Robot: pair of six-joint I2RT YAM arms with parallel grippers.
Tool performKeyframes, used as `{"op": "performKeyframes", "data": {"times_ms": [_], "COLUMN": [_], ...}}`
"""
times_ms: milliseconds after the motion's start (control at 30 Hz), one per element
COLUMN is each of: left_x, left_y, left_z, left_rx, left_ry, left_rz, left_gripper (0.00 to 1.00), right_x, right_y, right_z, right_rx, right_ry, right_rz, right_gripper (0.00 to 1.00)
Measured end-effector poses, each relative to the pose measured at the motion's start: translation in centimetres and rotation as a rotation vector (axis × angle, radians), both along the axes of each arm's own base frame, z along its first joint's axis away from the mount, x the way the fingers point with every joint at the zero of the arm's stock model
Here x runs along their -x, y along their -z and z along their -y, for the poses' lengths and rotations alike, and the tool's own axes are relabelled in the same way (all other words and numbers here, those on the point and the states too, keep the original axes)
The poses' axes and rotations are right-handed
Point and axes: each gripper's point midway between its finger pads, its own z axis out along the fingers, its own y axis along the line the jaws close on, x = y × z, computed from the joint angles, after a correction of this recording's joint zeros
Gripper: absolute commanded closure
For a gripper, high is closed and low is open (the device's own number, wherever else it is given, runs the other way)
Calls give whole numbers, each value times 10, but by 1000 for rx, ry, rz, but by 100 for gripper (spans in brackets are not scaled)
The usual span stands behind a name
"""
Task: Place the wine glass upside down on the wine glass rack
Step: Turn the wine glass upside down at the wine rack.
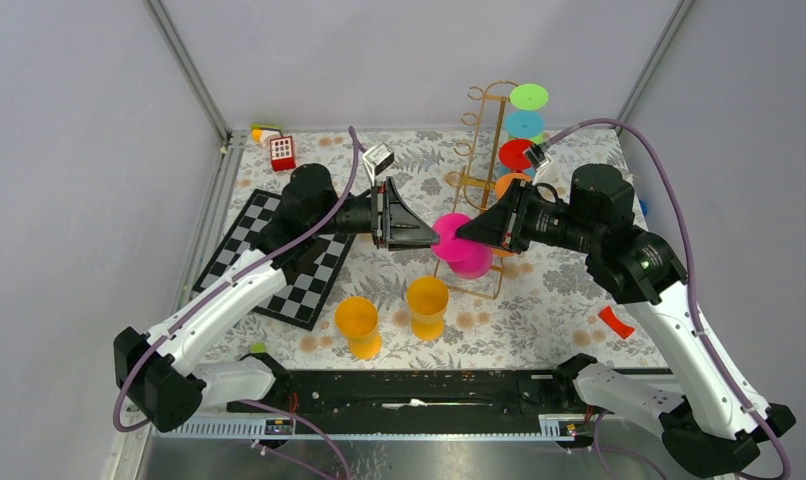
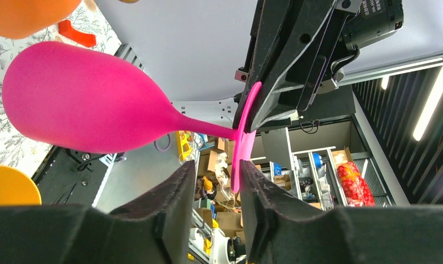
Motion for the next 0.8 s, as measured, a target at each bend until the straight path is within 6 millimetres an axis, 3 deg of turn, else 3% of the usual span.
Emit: {"op": "performKeyframes", "data": {"times_ms": [233, 333, 467, 667, 800], "left_x": [0, 1, 1, 0, -3], "left_y": [-7, -9, -10, -10, -7], "left_z": [4, 4, 4, 5, 5], "left_rx": [28, 36, 40, 41, 30], "left_ry": [20, 22, 22, 17, 2], "left_rz": [-2, 4, 7, 13, 23], "left_gripper": [98, 100, 100, 100, 100], "right_x": [-1, -1, -1, -3, -5], "right_y": [1, 0, 0, -2, -5], "right_z": [-1, -1, -2, -3, -4], "right_rx": [1, -2, -4, -12, -8], "right_ry": [-3, -3, -3, -2, -3], "right_rz": [-3, -3, -3, -2, 12], "right_gripper": [100, 98, 80, 41, 24]}}
